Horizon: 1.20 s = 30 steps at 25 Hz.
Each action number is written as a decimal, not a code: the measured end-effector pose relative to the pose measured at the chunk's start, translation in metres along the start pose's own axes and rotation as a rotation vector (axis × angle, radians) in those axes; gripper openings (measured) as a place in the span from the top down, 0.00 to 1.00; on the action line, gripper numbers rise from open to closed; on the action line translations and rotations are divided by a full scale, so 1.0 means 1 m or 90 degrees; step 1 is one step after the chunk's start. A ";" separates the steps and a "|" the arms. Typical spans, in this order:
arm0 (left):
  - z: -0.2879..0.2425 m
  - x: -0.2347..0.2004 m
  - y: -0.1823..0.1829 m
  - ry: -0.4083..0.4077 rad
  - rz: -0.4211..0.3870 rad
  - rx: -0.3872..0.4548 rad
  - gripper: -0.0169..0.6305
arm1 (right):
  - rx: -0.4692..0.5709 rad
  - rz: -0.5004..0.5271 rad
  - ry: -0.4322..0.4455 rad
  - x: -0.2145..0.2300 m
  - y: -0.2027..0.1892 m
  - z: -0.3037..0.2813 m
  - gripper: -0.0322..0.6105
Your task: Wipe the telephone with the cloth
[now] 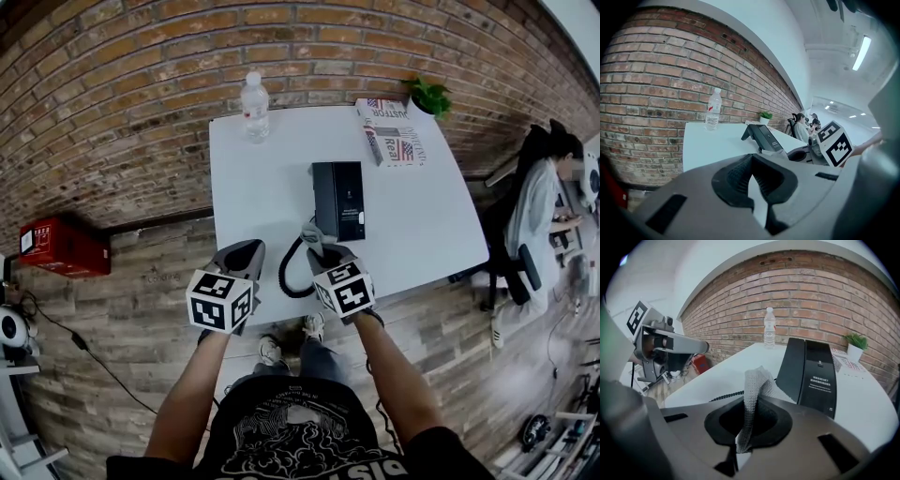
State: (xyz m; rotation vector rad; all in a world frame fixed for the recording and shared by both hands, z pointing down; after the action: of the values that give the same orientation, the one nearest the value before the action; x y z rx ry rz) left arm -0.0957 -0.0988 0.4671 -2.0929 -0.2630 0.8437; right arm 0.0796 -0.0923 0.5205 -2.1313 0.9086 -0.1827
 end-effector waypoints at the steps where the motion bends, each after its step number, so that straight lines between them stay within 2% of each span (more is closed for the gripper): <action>1: 0.000 0.000 0.000 0.001 0.000 0.000 0.97 | 0.001 0.002 0.005 -0.002 0.001 -0.001 0.93; 5: 0.000 -0.003 0.002 0.004 0.006 0.000 0.97 | 0.006 0.015 0.020 -0.005 0.008 0.001 0.93; 10: -0.007 -0.007 0.010 0.007 0.013 0.012 0.97 | 0.043 0.034 0.025 0.008 0.033 0.006 0.93; 19: -0.025 -0.004 0.028 0.006 0.017 0.023 0.97 | 0.097 0.059 0.023 0.050 0.081 0.005 0.93; 30: -0.047 -0.013 0.047 0.031 0.023 0.041 0.97 | 0.138 0.032 0.007 0.118 0.117 -0.023 0.93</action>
State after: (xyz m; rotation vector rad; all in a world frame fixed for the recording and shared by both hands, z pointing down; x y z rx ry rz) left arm -0.0801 -0.1637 0.4565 -2.0615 -0.1701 0.8104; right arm 0.0928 -0.2349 0.4322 -1.9078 0.9065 -0.2561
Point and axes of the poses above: the fingertips, and each gripper's own axes: z backward along the fingers, x to its right, y out of its top, the point moved 7 cm from there along z, backward along the fingers, and after that the axes turned 15 degrees about z, right-handed, at the moved point
